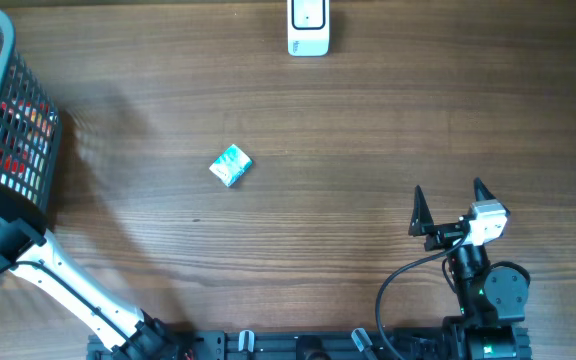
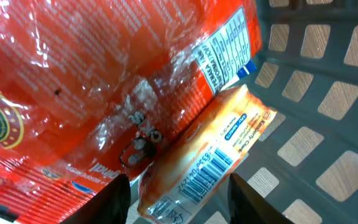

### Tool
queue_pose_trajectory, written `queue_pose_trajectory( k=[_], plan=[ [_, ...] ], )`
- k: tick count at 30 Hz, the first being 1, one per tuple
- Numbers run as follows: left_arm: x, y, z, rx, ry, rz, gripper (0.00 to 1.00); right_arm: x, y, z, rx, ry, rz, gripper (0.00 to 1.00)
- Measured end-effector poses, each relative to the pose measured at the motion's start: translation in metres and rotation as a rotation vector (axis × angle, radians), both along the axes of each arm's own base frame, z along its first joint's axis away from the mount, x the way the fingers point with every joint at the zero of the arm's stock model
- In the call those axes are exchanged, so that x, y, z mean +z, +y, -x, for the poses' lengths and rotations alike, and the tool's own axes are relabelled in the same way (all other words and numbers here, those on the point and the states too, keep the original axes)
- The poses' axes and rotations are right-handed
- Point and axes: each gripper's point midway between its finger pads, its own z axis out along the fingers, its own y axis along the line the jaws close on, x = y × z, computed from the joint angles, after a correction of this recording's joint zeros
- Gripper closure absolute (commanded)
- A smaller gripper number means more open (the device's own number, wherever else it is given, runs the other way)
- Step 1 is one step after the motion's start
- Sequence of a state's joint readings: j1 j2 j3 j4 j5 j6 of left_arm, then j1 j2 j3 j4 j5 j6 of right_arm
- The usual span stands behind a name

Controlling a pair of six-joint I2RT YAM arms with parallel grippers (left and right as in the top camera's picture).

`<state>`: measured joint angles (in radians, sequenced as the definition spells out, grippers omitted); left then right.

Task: Scan the item barcode
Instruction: 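Return the left gripper into the basket toward the orange packet, then grasp the orange snack box and lift it out with the left gripper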

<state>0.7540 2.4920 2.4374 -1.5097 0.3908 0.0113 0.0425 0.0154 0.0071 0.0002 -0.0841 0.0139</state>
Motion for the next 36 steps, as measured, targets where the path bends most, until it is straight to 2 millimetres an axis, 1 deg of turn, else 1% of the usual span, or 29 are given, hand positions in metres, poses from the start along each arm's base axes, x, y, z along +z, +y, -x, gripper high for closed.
queue_pose_trajectory(
  k=[1, 4, 5, 9, 10, 11, 13, 14, 22, 24, 26, 29, 30, 31, 32, 33, 34, 36],
  plan=[
    [0.0, -0.001, 0.001, 0.0, 0.005, 0.005, 0.5, 0.0, 0.0, 0.0, 0.0, 0.0, 0.0, 0.0],
    [-0.002, -0.003, 0.003, -0.002, 0.014, 0.013, 0.58, 0.0, 0.0, 0.0, 0.0, 0.0, 0.0, 0.0],
    [-0.003, -0.004, 0.004, -0.002, 0.016, 0.017, 0.62, 0.0, 0.0, 0.0, 0.0, 0.0, 0.0, 0.0],
    [-0.009, -0.007, 0.007, -0.003, 0.034, 0.033, 0.68, 0.0, 0.0, 0.0, 0.0, 0.0, 0.0, 0.0],
    [-0.01, -0.007, 0.007, -0.004, 0.036, 0.035, 0.71, 0.0, 0.0, 0.0, 0.0, 0.0, 0.0, 0.0],
    [-0.011, -0.007, 0.007, -0.004, 0.036, 0.034, 0.77, 0.0, 0.0, 0.0, 0.0, 0.0, 0.0, 0.0],
    [-0.011, -0.006, 0.007, -0.003, 0.034, 0.032, 0.94, 0.0, 0.0, 0.0, 0.0, 0.0, 0.0, 0.0],
    [-0.011, -0.006, 0.006, -0.001, 0.033, 0.033, 0.96, 0.0, 0.0, 0.0, 0.0, 0.0, 0.0, 0.0],
    [-0.011, -0.005, 0.007, 0.023, 0.038, 0.036, 0.96, 0.0, 0.0, 0.0, 0.0, 0.0, 0.0, 0.0],
    [-0.008, -0.001, 0.007, 0.062, 0.037, 0.042, 0.96, 0.0, 0.0, 0.0, 0.0, 0.0, 0.0, 0.0],
    [-0.001, 0.005, 0.007, 0.103, 0.018, 0.049, 0.96, 0.0, 0.0, 0.0, 0.0, 0.0, 0.0, 0.0],
    [0.022, 0.013, 0.008, 0.158, -0.047, 0.063, 0.96, 0.0, 0.0, 0.0, 0.0, 0.0, 0.0, 0.0],
    [0.05, 0.019, 0.007, 0.184, -0.126, 0.058, 0.96, 0.0, 0.0, 0.0, 0.0, 0.0, 0.0, 0.0],
    [0.065, 0.021, 0.007, 0.193, -0.168, 0.052, 0.96, 0.0, 0.0, 0.0, 0.0, 0.0, 0.0, 0.0],
    [0.086, 0.023, 0.007, 0.2, -0.222, 0.042, 0.96, 0.0, 0.0, 0.0, 0.0, 0.0, 0.0, 0.0],
    [0.102, 0.023, 0.008, 0.204, -0.261, 0.032, 0.96, 0.0, 0.0, 0.0, 0.0, 0.0, 0.0, 0.0],
    [0.125, 0.021, 0.01, 0.205, -0.309, 0.014, 0.96, 0.0, 0.0, 0.0, 0.0, 0.0, 0.0, 0.0],
    [0.161, 0.015, 0.014, 0.2, -0.378, -0.019, 0.96, 0.0, 0.0, 0.0, 0.0, 0.0, 0.0, 0.0]
  ],
)
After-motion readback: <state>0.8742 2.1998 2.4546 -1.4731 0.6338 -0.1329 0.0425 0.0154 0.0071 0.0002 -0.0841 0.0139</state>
